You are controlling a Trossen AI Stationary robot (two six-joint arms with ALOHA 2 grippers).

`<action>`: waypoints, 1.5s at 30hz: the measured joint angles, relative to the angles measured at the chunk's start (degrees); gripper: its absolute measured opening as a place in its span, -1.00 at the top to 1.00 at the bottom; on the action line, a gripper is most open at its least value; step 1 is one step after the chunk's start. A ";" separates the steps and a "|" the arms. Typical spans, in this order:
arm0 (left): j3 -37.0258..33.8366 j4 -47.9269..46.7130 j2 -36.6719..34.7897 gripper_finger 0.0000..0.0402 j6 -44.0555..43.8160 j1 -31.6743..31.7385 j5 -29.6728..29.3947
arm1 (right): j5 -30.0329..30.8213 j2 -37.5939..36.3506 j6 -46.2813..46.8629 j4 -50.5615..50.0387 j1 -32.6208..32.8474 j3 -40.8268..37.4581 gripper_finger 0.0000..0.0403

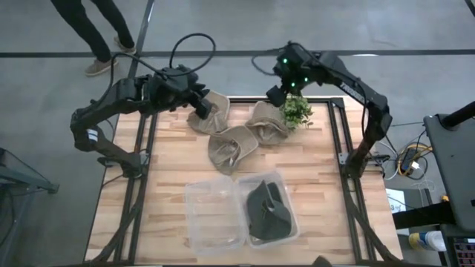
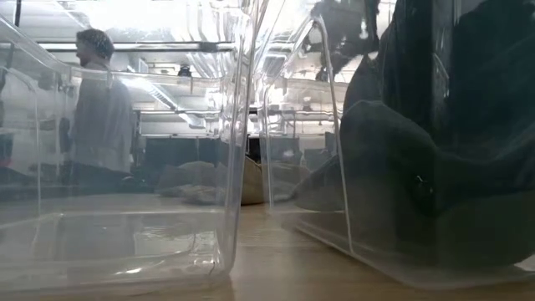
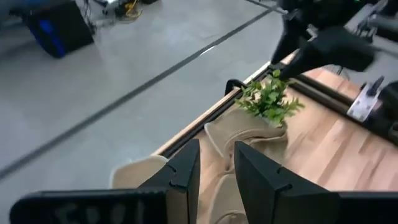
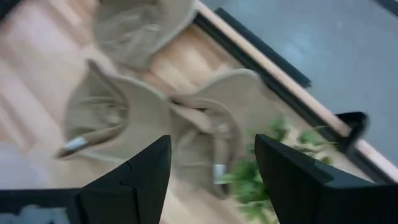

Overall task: Pick & Place hat
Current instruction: Put the bottom brown cap into the left transparent bin

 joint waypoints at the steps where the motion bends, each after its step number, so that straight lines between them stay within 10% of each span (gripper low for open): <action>1: 0.00 0.00 -0.02 0.54 -1.00 0.00 0.00 | -0.17 0.20 -1.13 0.04 -1.33 -0.36 -0.11; 7: -1.88 -1.45 0.00 0.54 -8.31 1.54 0.89 | -6.66 0.59 -4.26 0.38 -5.81 -2.47 -0.11; 19: -16.76 7.34 2.78 0.54 -6.71 22.96 46.14 | -8.12 -0.20 2.23 -0.70 -0.31 -3.53 -0.11; 27: -24.38 15.69 7.89 0.53 -3.06 29.64 58.06 | -7.78 -0.56 4.17 -0.13 5.63 -2.87 -0.11; 45: -23.16 19.36 22.83 0.50 -1.81 25.90 55.12 | -7.10 -1.94 4.59 -5.25 11.13 -2.91 -0.11</action>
